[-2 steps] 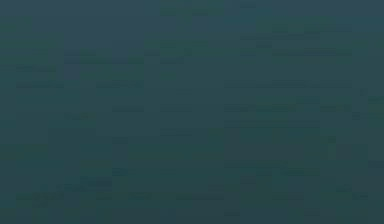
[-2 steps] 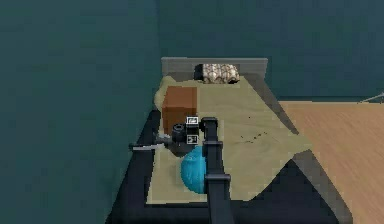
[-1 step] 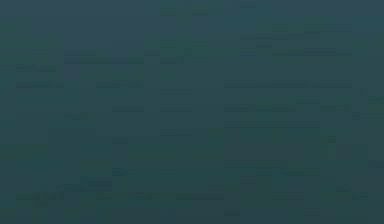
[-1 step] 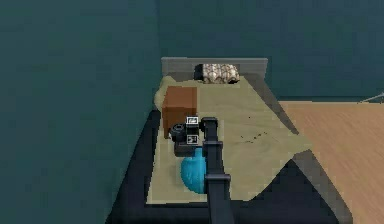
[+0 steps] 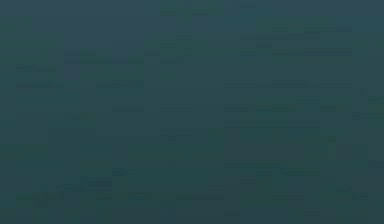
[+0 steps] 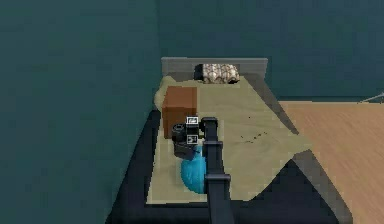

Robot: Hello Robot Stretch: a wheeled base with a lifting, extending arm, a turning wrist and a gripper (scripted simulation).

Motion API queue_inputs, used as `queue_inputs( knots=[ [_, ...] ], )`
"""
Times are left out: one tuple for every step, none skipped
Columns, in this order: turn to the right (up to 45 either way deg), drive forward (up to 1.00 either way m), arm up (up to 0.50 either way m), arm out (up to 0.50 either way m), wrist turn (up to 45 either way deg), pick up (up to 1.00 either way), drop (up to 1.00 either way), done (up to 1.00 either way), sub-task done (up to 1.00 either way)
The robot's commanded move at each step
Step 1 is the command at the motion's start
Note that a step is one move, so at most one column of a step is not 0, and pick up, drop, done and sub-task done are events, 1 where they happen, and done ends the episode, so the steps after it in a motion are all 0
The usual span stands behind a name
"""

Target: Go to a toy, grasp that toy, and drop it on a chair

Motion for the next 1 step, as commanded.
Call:
queue_inputs(
  knots=[
    [0.0,0.00,-0.30,0.00,0.0,0.00,0.00,0.00,0.00]
  ],
)
